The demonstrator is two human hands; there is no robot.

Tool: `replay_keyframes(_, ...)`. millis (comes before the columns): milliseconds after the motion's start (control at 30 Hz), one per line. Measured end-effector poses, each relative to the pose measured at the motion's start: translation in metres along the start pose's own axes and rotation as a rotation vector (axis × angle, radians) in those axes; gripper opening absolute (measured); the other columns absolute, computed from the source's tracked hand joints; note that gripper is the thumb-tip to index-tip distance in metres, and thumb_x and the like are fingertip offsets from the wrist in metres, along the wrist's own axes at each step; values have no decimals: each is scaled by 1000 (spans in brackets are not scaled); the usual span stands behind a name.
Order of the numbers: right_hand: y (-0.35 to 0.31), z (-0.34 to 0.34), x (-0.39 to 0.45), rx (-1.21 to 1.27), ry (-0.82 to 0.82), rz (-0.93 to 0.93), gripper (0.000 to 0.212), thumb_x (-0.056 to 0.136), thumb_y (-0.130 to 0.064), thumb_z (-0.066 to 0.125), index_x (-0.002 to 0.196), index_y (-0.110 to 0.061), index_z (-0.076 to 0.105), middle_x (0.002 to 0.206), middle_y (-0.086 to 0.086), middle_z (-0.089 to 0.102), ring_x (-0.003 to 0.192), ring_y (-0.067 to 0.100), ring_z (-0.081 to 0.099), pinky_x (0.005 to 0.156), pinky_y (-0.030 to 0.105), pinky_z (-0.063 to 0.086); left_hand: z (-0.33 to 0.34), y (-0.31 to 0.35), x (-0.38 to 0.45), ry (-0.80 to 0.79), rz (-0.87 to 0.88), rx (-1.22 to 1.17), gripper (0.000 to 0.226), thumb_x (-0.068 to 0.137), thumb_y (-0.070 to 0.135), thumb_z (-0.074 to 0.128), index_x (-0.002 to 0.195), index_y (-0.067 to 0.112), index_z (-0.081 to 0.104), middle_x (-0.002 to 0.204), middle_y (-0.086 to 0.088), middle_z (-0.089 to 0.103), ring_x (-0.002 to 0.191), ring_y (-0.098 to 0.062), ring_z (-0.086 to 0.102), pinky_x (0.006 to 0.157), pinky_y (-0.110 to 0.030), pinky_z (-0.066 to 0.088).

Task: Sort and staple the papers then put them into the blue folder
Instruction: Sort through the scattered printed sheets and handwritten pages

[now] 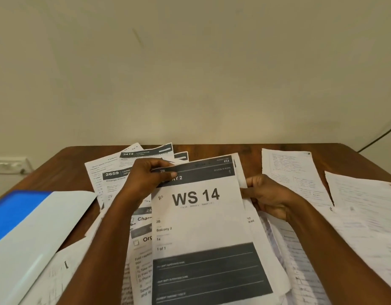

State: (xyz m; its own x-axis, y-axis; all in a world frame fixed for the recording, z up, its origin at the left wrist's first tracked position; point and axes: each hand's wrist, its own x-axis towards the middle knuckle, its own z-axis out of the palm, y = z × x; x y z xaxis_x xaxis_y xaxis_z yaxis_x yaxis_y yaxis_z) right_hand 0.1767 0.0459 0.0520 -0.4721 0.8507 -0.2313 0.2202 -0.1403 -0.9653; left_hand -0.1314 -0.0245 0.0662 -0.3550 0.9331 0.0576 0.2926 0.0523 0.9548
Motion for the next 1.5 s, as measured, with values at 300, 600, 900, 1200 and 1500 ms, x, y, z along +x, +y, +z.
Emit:
replay_keyframes(300, 4, 6, 4, 51, -63, 33, 41, 82, -19, 78, 121, -7, 73, 117, 11, 78, 103, 36, 76, 93, 51, 60, 6, -3, 5, 38, 5, 45, 16, 85, 15, 85, 98, 20, 78, 95, 4, 79, 83, -16, 77, 67, -26, 59)
replay_keyframes(600, 7, 12, 11, 162, 4, 55, 29, 101, 3, 58, 127, -7, 68, 120, 9, 77, 107, 36, 75, 100, 59, 55, 13, -10, 12, 89, -6, 56, 20, 84, 16, 87, 103, 17, 78, 105, -4, 78, 92, -24, 76, 81, -38, 63)
replay_keyframes(900, 3, 21, 5, 385, 15, -8, 34, 107, -4, 38, 125, -4, 66, 121, 13, 76, 104, 37, 76, 77, 36, 63, 21, -11, 9, 190, 73, 59, 17, 83, 13, 88, 88, 25, 77, 91, 3, 78, 86, -20, 76, 87, -45, 62)
replay_keyframes(1200, -9, 32, 0, 91, 65, -162, 24, 94, -9, 71, 117, -18, 69, 119, 4, 78, 97, 24, 78, 73, 32, 63, 30, -10, 6, 326, 111, 32, 41, 77, 19, 93, 114, 23, 74, 112, 1, 76, 97, -16, 73, 91, -42, 62)
replay_keyframes(1500, -38, 35, -20, 137, 201, -253, 20, 98, -13, 68, 117, -22, 68, 119, 0, 77, 100, 25, 76, 84, 38, 64, 6, 25, -8, 172, -86, -173, 48, 89, 39, 82, 127, 16, 63, 114, 1, 75, 97, -17, 72, 76, -36, 58)
